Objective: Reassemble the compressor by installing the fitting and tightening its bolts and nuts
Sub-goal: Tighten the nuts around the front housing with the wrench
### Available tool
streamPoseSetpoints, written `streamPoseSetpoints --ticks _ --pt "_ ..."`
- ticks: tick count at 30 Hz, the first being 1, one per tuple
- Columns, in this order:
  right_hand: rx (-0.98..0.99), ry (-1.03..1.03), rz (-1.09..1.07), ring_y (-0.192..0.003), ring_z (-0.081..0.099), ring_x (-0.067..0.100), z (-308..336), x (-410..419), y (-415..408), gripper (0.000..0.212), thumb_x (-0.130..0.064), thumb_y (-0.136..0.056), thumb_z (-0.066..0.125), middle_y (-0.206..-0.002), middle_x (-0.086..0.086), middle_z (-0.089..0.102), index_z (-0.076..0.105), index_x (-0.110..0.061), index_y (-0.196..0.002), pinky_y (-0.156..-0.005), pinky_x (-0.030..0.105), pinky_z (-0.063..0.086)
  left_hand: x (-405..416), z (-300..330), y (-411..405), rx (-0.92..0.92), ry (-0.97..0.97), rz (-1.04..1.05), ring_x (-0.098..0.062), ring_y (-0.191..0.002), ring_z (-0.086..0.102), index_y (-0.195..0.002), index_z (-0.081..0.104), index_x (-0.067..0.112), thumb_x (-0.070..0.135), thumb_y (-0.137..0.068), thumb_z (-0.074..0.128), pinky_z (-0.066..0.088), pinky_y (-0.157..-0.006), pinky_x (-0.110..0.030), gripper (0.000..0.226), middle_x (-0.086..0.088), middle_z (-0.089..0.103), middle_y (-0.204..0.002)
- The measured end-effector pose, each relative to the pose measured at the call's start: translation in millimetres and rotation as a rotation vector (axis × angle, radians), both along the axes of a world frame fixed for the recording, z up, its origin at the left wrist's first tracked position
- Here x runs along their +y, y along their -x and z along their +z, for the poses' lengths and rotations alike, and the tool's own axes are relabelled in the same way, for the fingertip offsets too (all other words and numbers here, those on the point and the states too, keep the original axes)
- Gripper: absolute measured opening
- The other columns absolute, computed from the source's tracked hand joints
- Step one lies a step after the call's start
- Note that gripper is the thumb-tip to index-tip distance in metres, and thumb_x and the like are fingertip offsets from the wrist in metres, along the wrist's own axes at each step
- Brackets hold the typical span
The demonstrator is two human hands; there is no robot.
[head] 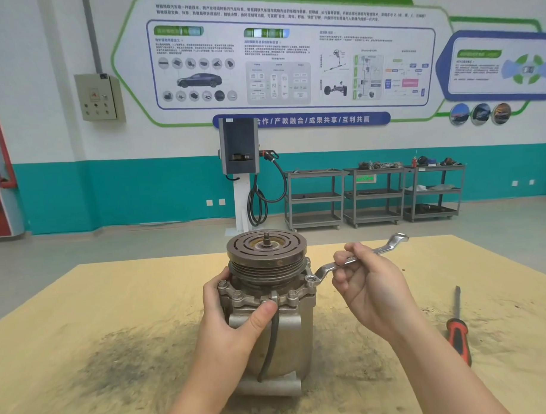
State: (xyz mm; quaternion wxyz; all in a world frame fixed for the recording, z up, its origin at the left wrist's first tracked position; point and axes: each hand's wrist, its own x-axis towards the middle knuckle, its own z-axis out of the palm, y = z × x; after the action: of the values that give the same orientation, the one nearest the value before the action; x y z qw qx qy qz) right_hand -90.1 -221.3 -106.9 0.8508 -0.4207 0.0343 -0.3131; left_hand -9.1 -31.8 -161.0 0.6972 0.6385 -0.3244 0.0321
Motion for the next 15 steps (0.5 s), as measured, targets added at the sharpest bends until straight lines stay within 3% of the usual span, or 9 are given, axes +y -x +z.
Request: streamPoseSetpoints --ticks 6,11,15 --pt "0.008 0.030 -0.012 -0.041 0.045 0.016 1 0 -5 0.018 -0.014 -0.104 0.035 -0.059 0.005 0.056 0.045 -0.009 -0.090 -0.038 0.021 0.038 -1 -2 0 -0.010 0.024 0.008 0.010 -0.111 0.055 -0.120 0.043 0.048 0.065 -0.058 0.072 0.040 -0.087 -0.013 0.071 0.031 0.061 -0.115" --pt "-0.110 0.032 -0.248 -0.037 0.041 0.014 -5 19 -6 0.021 -0.011 -0.104 0.033 -0.054 0.003 0.055 0.048 -0.009 -0.090 -0.037 0.018 0.033 0 -1 -7 -0.011 0.007 -0.008 0.008 -0.110 0.056 -0.112 0.047 0.055 0.067 -0.059 0.072 0.039 -0.089 -0.020 0.060 0.026 0.063 -0.116" --pt "-0.176 0.091 -0.448 -0.038 0.043 0.016 -8 34 0 0.024 -0.007 -0.104 0.031 -0.054 0.004 0.056 0.052 -0.011 -0.092 -0.038 0.021 0.033 0 -2 -11 -0.016 0.016 -0.021 0.004 -0.112 0.057 -0.115 0.048 0.051 0.075 -0.055 0.074 0.040 -0.091 -0.023 0.070 0.022 0.064 -0.117"
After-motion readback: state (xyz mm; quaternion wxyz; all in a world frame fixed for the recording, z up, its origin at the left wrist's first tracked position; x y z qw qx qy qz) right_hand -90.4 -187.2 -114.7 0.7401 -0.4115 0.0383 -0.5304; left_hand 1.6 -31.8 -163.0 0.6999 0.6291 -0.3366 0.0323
